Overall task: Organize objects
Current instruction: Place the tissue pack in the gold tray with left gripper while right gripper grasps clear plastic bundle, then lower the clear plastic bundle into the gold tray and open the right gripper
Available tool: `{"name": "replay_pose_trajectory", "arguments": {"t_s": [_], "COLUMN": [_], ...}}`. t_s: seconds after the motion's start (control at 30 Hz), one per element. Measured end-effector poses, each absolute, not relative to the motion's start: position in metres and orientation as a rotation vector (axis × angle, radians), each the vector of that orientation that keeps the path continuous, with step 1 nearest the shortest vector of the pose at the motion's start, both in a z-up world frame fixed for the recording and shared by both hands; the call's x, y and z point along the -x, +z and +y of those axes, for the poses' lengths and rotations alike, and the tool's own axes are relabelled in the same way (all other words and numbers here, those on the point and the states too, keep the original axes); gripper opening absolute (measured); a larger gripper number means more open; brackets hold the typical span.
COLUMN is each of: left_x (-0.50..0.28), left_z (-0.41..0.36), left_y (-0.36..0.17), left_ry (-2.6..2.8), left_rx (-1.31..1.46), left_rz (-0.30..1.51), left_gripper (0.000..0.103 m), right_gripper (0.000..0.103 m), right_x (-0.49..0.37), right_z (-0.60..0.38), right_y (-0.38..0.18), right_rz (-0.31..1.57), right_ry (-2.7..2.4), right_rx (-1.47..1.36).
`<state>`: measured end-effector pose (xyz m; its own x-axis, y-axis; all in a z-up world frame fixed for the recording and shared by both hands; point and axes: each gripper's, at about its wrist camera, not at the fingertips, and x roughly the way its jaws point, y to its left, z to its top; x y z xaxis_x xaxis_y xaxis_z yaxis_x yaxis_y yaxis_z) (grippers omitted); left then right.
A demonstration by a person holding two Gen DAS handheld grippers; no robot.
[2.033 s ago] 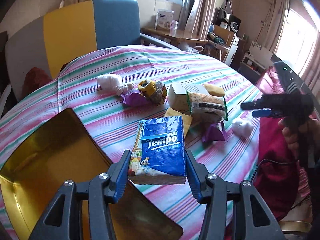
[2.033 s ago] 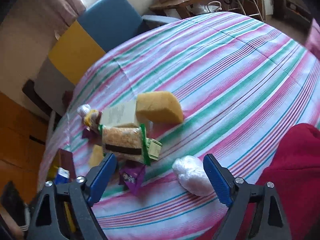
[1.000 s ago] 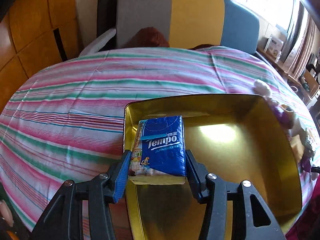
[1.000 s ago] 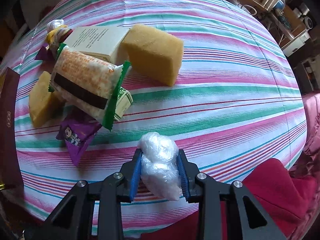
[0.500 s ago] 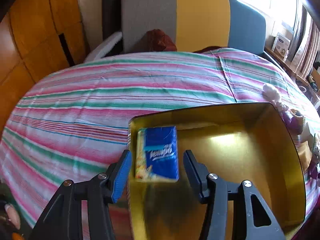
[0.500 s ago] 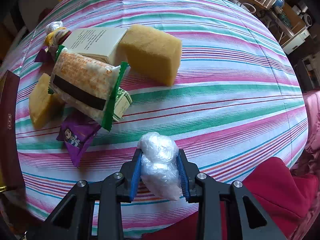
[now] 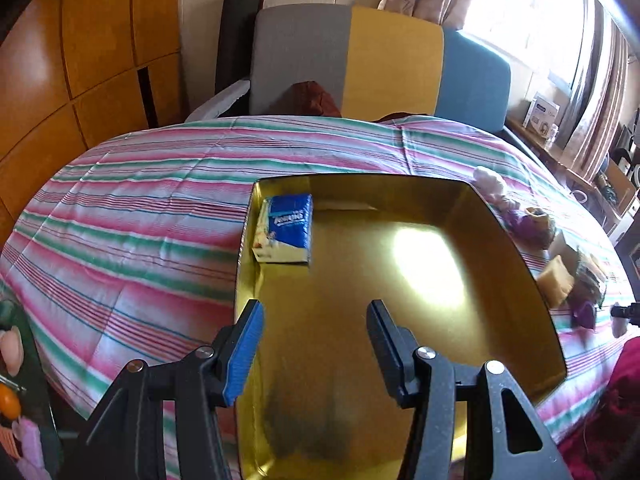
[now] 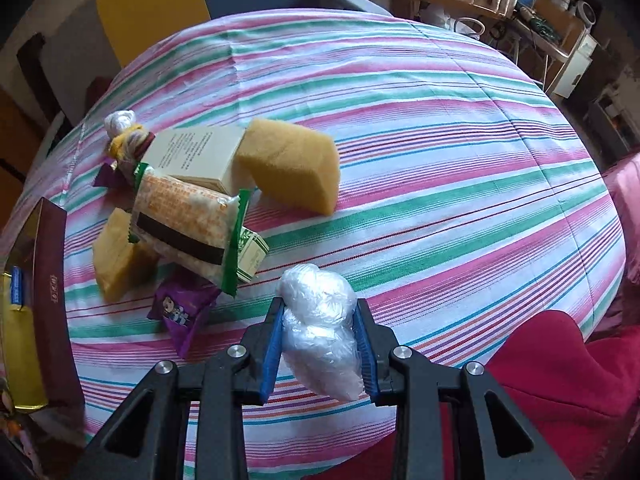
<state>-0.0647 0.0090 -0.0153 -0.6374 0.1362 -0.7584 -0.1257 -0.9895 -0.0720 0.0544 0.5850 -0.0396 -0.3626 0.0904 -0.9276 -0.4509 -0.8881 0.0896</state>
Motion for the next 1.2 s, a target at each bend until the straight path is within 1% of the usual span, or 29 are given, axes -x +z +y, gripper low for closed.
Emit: {"name": "replay_pose_trajectory", "arguments": {"t_s": [0.13, 0.2, 0.33, 0.5, 0.67, 0.93, 1.03, 1.2], "left_x": [0.057, 0.055, 0.049, 0.046, 0.043, 0.042, 0.042, 0.04], "left_z": [0.013, 0.013, 0.014, 0.013, 0.008, -0.005, -0.015, -0.039], "left_y": [-0.013, -0.011, -0.008, -0.009, -0.012, -0.019, -0.022, -0.022], "left_ry": [2.712, 2.707, 2.703, 2.7, 2.698, 2.701, 2.709, 2.748], "left_rx": [1.243, 1.241, 1.224, 1.228, 1.243, 1.277, 1.293, 1.313], "left_rz": [-0.017, -0.021, -0.021, -0.027, -0.034, -0.068, -0.107, -0.172], "left_gripper": [0.054, 0.054, 0.054, 0.054, 0.054, 0.054, 0.054, 0.054], "right_gripper": [0.033, 0.033, 0.033, 0.034, 0.034, 0.034, 0.034, 0.034], "right_x": [-0.039, -0.031, -0.026, -0.002, 0.027, 0.065, 0.077, 0.103], "right_z": [0.557, 0.556, 0.525, 0.457, 0.379, 0.271, 0.239, 0.188], "right_y": [-0.022, -0.029, -0.01, 0.016, 0.026, 0.016, 0.004, -0.022], "right_rz": [0.477, 0.444, 0.429, 0.368, 0.3, 0.269, 0.303, 0.424], "right_ry": [2.333, 2.347, 2.441, 2.646, 2.835, 3.0, 3.015, 2.988], "right_rx": [1.476, 1.447, 1.429, 1.445, 1.511, 1.704, 1.797, 1.959]}}
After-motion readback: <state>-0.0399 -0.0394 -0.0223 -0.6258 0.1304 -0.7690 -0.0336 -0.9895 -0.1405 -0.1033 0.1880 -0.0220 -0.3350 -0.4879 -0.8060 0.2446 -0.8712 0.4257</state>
